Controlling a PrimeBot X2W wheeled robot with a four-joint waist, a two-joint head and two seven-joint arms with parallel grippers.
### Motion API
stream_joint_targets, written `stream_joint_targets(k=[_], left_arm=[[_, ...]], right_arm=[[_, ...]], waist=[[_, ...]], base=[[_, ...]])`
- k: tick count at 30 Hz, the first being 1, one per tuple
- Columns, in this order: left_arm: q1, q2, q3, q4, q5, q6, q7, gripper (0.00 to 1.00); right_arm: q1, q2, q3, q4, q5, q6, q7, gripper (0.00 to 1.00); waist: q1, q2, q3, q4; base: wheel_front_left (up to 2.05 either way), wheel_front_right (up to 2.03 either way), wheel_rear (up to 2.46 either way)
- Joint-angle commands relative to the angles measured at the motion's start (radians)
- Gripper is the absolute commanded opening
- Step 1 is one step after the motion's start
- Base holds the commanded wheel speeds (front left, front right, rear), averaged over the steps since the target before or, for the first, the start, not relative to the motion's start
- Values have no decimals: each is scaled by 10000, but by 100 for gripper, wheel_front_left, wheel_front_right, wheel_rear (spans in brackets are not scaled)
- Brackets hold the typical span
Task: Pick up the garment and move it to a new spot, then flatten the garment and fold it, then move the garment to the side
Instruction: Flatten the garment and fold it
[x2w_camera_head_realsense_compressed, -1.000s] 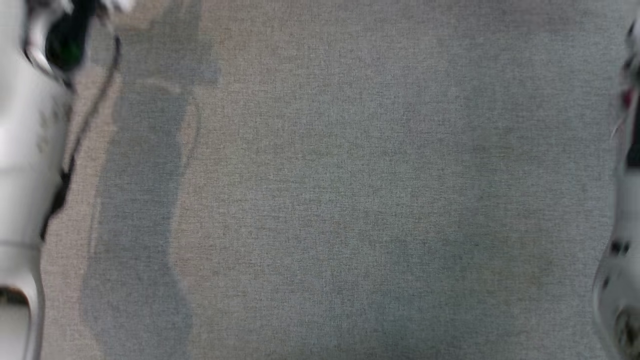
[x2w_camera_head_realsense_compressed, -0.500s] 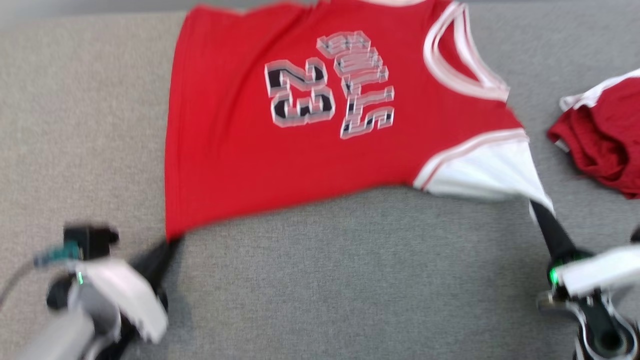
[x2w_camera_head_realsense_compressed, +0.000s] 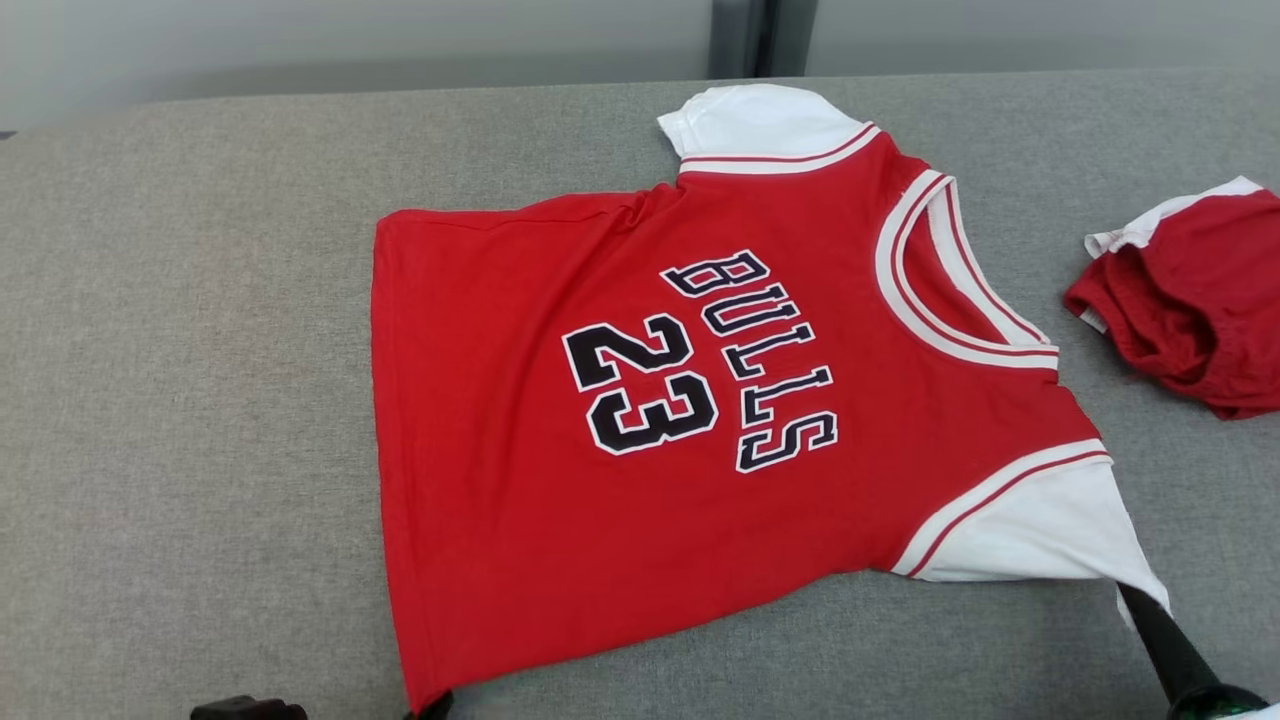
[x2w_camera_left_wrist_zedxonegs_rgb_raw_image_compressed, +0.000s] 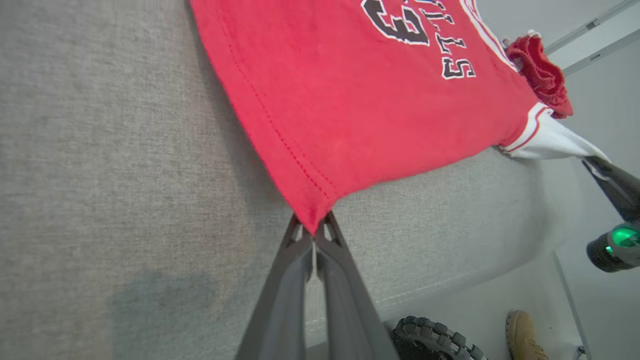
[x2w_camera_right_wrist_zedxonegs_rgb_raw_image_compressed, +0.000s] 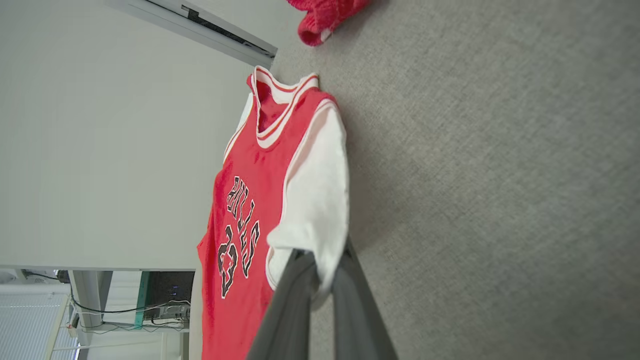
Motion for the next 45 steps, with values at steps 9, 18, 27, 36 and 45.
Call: stream_joint_targets(k=[9, 18, 27, 36, 45], left_arm=[[-1188, 457, 739, -1753, -617, 192, 914, 0], [-3928, 181, 860, -836, -1083, 105, 2911, 0], [-5574, -247, 904, 996, -1248, -130, 3740, 0], [-5976, -438, 680, 2199, -1016, -157, 3932, 98], [-4562, 131, 809, 1669, -920, 79, 3133, 100]], right_arm=[[-1489, -404, -448, -809, -314, 22, 1581, 0], [-5187, -219, -951, 939, -2106, 22, 3362, 0], [-7721, -19, -804, 2798, -3903, 22, 3711, 0], [-8678, -513, 421, 3642, -4928, 22, 3364, 100], [-6863, -2753, 2112, 1726, -5202, 20, 2537, 100]], waist=[[-1, 0, 57, 119], [-1, 0, 708, 266], [-1, 0, 1394, 328], [-1, 0, 1639, 263], [-1, 0, 1228, 189]], base=[[0, 0, 0], [0, 0, 0], [0, 0, 0], [0, 0, 0], [0, 0, 0]])
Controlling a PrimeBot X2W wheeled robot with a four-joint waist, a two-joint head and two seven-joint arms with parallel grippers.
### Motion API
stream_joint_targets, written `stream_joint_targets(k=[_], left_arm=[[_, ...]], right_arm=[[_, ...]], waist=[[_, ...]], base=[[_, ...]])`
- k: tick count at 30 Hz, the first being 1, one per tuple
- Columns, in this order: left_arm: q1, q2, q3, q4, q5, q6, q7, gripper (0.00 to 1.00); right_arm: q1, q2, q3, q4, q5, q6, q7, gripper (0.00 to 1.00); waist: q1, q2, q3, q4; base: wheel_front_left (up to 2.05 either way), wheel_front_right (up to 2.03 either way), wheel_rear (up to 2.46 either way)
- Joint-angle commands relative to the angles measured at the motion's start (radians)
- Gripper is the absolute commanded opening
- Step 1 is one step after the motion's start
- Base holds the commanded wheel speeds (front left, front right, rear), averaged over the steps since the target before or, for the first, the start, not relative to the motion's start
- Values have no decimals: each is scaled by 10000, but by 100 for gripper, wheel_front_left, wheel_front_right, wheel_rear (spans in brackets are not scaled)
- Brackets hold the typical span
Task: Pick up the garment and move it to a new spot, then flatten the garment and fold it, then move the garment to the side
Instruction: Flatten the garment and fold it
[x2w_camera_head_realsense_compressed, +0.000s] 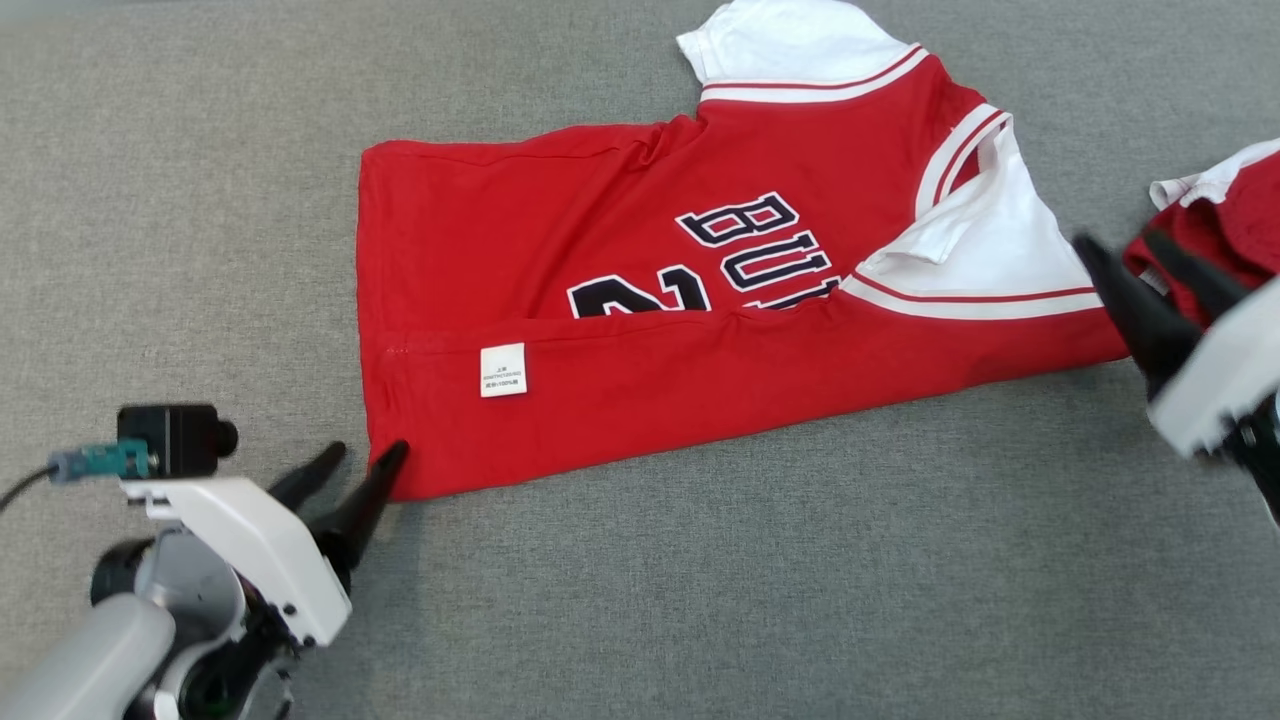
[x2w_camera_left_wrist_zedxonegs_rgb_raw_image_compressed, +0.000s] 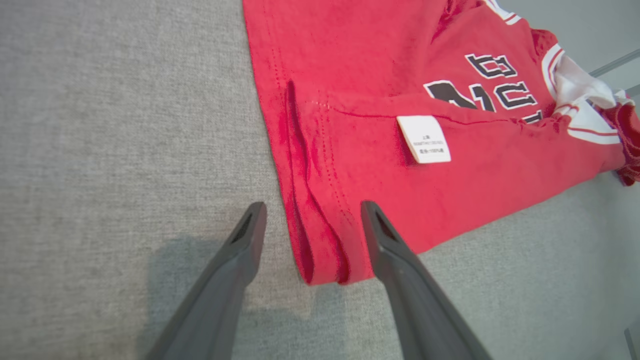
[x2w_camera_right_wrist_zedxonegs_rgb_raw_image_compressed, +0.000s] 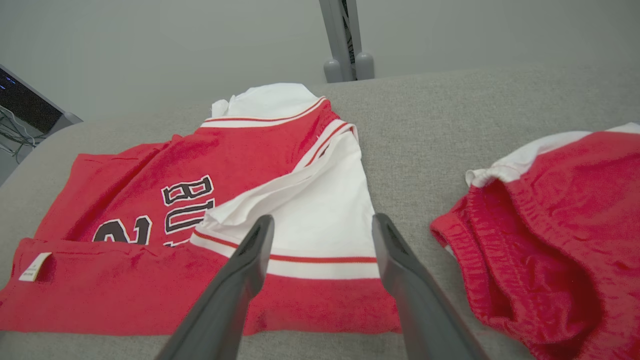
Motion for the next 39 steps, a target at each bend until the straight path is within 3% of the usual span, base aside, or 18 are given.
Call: stream_joint_targets(k=[1, 7, 19, 20, 21, 23, 24, 25, 27, 28, 35, 39], left_arm=[[252, -18, 75, -143, -107, 68, -147, 100], [836, -315, 20, -599, -232, 187, -533, 100], [22, -1103, -467, 362, -128, -159, -119, 100], [-8, -1173, -527, 468, -157, -220, -60, 82], [-35, -1206, -603, 553, -182, -313, 12, 45], [-23, -1276, -750, 667, -182, -469, 112, 0], [-6, -1310, -813, 719, -213, -559, 164, 0], [18, -1328, -868, 771, -231, -643, 198, 0], [30, -1344, -896, 842, -248, -823, 194, 0], [33, -1368, -905, 874, -270, -897, 184, 0], [196, -1017, -619, 928, -538, -1267, 62, 0], [778, -524, -431, -11, -792, -1332, 0, 0]], right_arm=[[475, -302, 5, -179, -50, 19, -53, 100], [1911, -1284, 63, -486, -716, 19, -113, 100], [702, -830, 480, 1048, -1554, 19, -247, 100], [616, -828, 588, 1168, -1548, 19, -216, 100], [562, -795, 686, 1258, -1484, 19, -178, 100], [483, -752, 843, 1453, -1283, 19, -68, 100], [469, -745, 931, 1519, -1191, 19, 21, 93], [476, -758, 1010, 1575, -1078, 19, 83, 64], [524, -840, 1186, 1657, -842, 19, 200, 27], [544, -892, 1267, 1674, -697, 19, 243, 0], [751, -1526, 1421, 1433, 370, 19, 257, 0], [1492, -2216, 1200, 641, 1114, 9, 517, 0]], waist=[[0, 0, -47, -17], [0, 0, 98, -71], [0, 0, 534, 80], [0, 0, 540, 93], [0, 0, 538, 104], [0, 0, 529, 124], [0, 0, 513, 131], [0, 0, 498, 136], [0, 0, 475, 148], [0, 0, 461, 155], [0, 0, 21, 152], [0, 0, -437, 162]], base=[[0, 0, 0], [0, 0, 0], [0, 0, 0], [0, 0, 0], [0, 0, 0], [0, 0, 0], [0, 0, 0], [0, 0, 0], [0, 0, 0], [0, 0, 0], [0, 0, 0], [0, 0, 0]])
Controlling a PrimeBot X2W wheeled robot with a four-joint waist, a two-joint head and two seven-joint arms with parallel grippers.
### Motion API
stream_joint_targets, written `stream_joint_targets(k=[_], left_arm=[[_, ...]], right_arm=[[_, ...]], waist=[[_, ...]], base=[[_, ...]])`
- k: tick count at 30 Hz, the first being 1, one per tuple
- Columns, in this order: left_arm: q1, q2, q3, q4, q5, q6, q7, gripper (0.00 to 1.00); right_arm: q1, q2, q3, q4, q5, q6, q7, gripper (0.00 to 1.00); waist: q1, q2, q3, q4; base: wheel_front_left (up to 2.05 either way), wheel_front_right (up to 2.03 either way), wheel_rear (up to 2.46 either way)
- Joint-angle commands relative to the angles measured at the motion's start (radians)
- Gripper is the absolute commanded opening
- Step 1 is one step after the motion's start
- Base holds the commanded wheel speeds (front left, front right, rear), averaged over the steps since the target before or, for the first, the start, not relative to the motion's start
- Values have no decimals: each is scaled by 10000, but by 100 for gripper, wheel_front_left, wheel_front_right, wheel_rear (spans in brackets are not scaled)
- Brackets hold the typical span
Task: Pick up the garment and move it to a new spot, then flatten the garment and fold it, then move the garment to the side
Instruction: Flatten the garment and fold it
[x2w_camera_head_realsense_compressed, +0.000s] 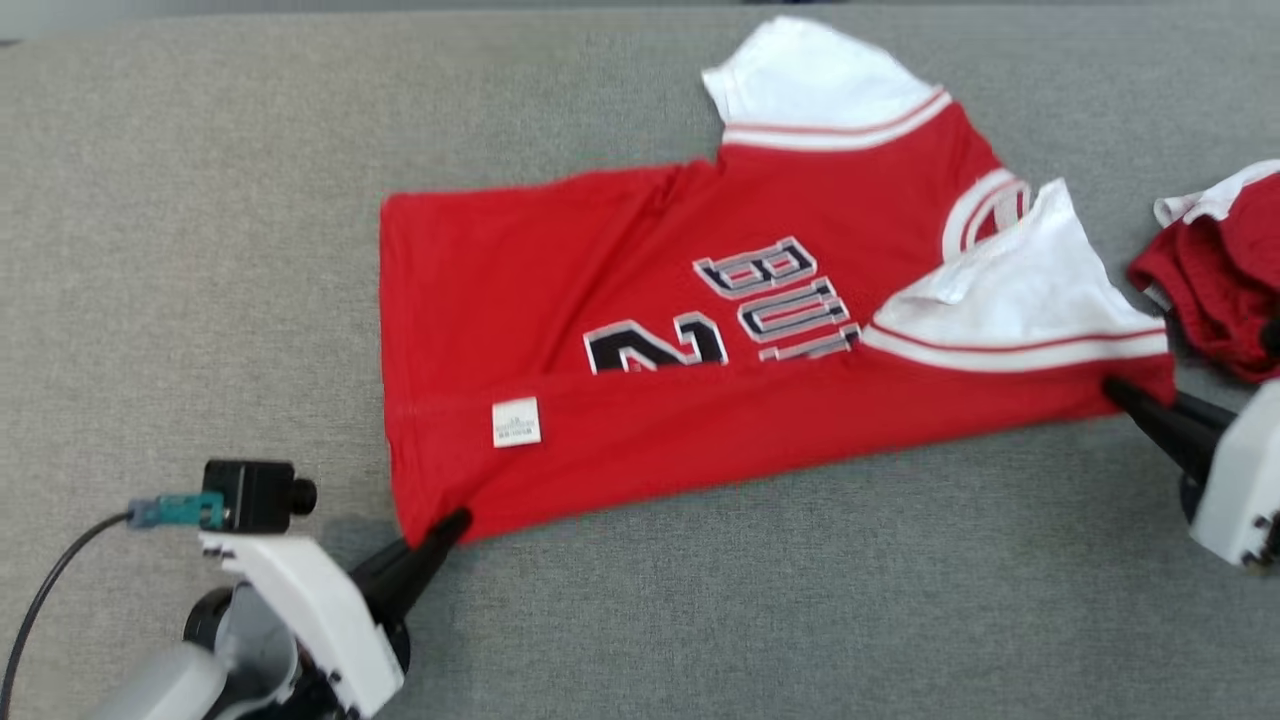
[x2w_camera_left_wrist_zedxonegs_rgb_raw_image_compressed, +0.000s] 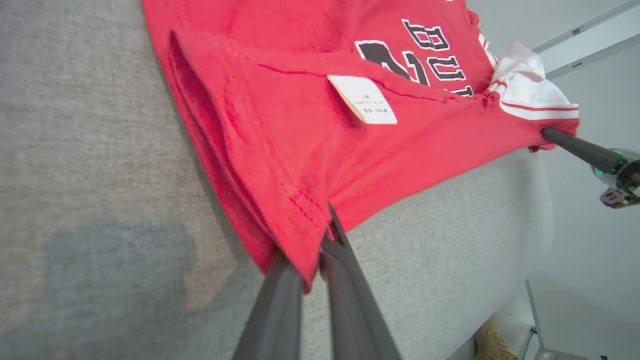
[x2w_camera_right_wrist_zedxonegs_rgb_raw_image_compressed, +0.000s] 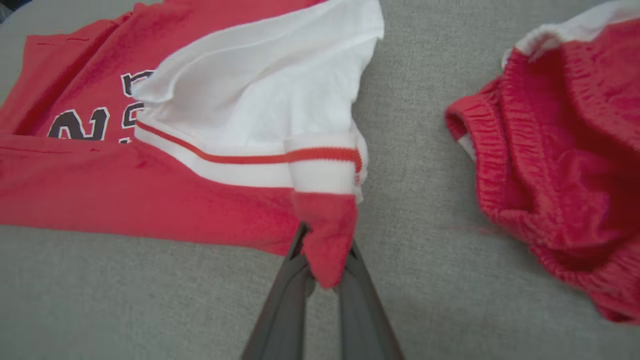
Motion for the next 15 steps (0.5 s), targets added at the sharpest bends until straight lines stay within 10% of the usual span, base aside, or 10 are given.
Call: stream_joint_targets(k=[1, 11, 12, 15], left_arm=[[481, 337, 58, -396, -59, 76, -56, 0], [3278, 478, -332, -1572, -470, 949, -917, 10], [3553, 271, -359, -1465, -434, 1086, -1219, 100], [3718, 284, -353, -1430, -211, 1264, -1499, 100]], right_arm=[[579, -397, -209, -378, 333, -2, 189, 0], [3901, -1251, -713, -1938, 982, -2, 1129, 0], [4088, -1017, -857, -1725, 643, -2, 909, 100], [4068, -778, -1079, -1733, 333, -2, 748, 100]], waist=[[0, 0, -330, 0], [0, 0, -750, -285], [0, 0, -753, -328], [0, 0, -776, -346]], base=[[0, 0, 0], [0, 0, 0], [0, 0, 0], [0, 0, 0]])
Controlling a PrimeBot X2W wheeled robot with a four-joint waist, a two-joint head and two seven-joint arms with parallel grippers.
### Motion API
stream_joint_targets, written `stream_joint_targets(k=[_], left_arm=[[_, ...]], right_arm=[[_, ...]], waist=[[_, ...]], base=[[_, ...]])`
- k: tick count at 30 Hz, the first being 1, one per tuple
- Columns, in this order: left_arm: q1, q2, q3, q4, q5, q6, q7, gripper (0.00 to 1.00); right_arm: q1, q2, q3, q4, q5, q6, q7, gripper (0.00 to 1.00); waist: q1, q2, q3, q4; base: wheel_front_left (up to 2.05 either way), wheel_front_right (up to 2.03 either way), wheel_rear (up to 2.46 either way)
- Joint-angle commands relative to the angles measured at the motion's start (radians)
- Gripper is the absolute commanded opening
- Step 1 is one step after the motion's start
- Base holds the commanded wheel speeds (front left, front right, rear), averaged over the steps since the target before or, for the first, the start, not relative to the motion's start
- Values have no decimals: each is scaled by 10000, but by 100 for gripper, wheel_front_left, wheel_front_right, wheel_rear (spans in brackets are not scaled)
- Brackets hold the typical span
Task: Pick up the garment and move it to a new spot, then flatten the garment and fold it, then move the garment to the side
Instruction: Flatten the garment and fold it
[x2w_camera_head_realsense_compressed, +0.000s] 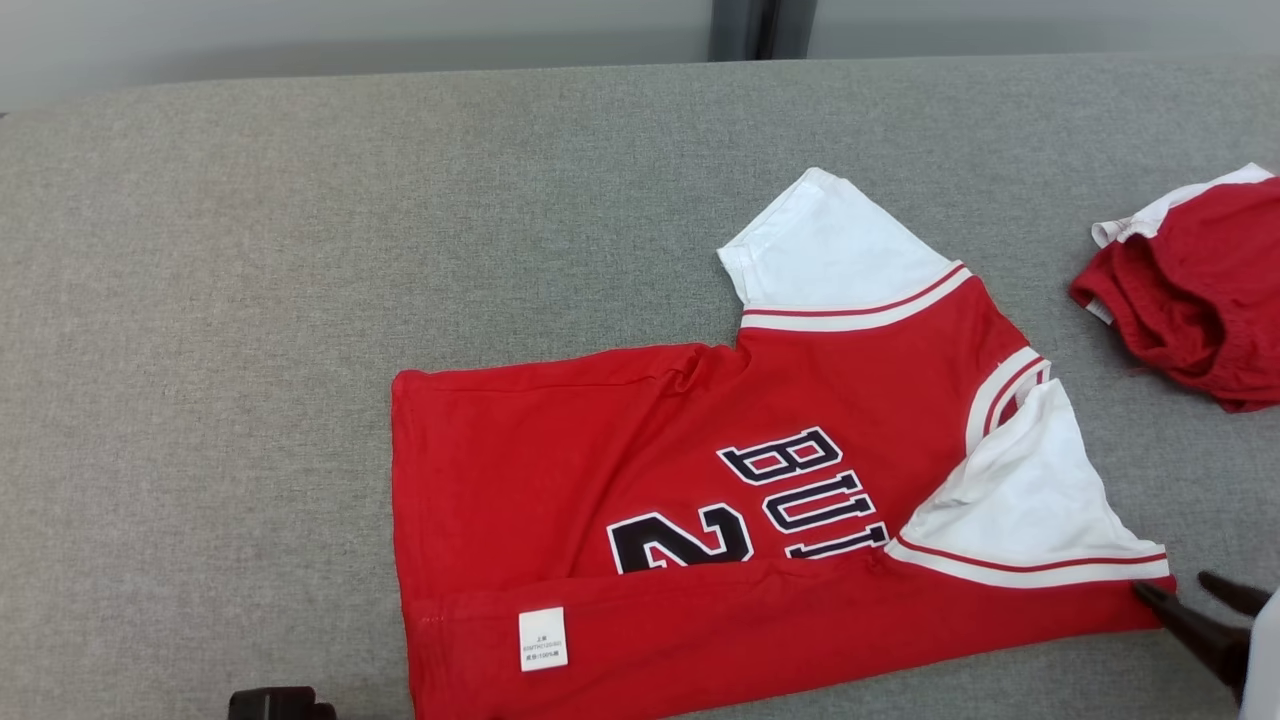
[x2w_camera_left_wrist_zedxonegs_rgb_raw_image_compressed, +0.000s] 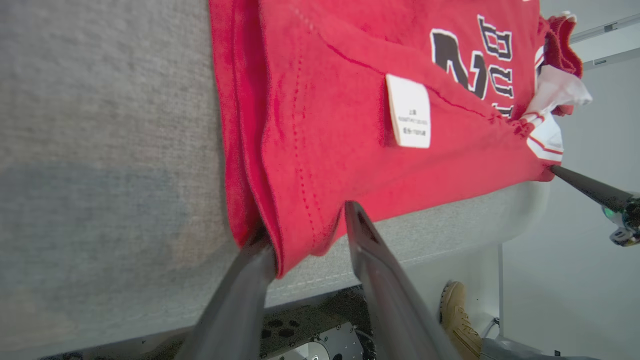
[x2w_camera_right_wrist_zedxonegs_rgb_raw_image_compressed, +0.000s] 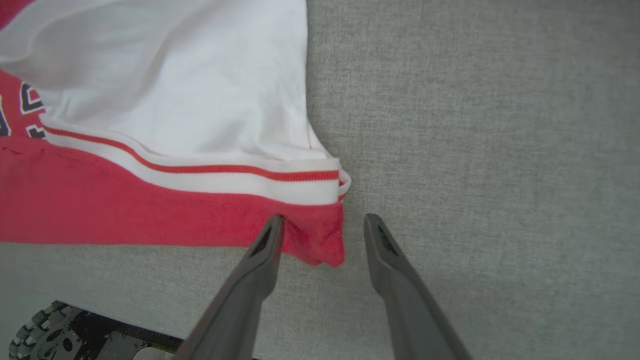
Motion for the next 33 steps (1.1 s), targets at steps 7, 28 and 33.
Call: stream_joint_targets(k=[7, 28, 33], left_arm=[[-725, 1278, 669, -731, 959, 770, -115, 100], [-7901, -1658, -1020, 3417, 3343, -350, 2396, 76], [-8113, -2014, -1261, 3676, 3382, -646, 2490, 69]], right_arm=[[-749, -802, -1182, -1779, 264, 1, 271, 100], [-9810, 1285, 2180, 3292, -2765, 1, 352, 100], [-10118, 1308, 2603, 3922, -2629, 1, 428, 100]], waist=[[0, 0, 537, 180], [0, 0, 2938, 1698], [0, 0, 2939, 1778]], base=[[0, 0, 0], [0, 0, 0], [0, 0, 0]])
